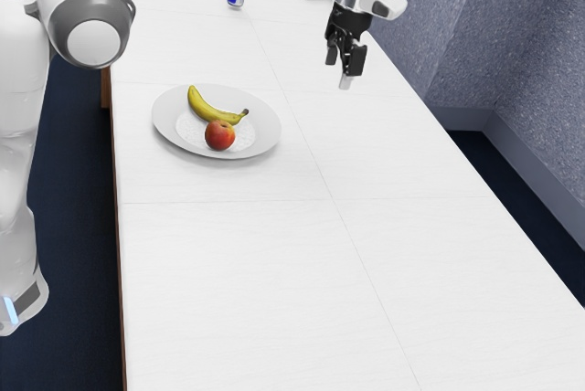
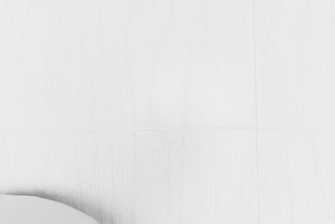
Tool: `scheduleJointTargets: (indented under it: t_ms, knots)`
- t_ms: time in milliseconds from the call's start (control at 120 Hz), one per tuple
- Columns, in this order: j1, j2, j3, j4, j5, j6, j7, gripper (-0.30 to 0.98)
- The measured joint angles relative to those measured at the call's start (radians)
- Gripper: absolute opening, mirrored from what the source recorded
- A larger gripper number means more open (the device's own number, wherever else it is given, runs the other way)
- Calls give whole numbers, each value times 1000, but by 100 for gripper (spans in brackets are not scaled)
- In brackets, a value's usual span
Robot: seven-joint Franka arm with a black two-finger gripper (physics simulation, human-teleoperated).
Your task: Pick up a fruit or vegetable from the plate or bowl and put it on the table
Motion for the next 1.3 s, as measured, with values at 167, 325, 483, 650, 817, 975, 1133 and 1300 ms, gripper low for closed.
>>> scheduleJointTargets:
  t_ms: [167, 325, 483, 650, 817, 975, 1133, 1300]
  knots:
    - [0, 0, 1, 0, -1, -1, 20, 69]
    - [-2, -56, 5, 23, 2, -18, 34, 69]
    - [-14, -350, 60, -403, 61, -32, 39, 69]
    - [0, -568, 127, -802, 152, 74, 27, 69]
    - [0, -544, 154, -885, 187, 194, 22, 69]
    - [1, -498, 176, -890, 218, 286, 18, 69]
    - [0, -445, 178, -891, 226, 363, 15, 69]
    - [1, -434, 195, -918, 225, 404, 15, 69]
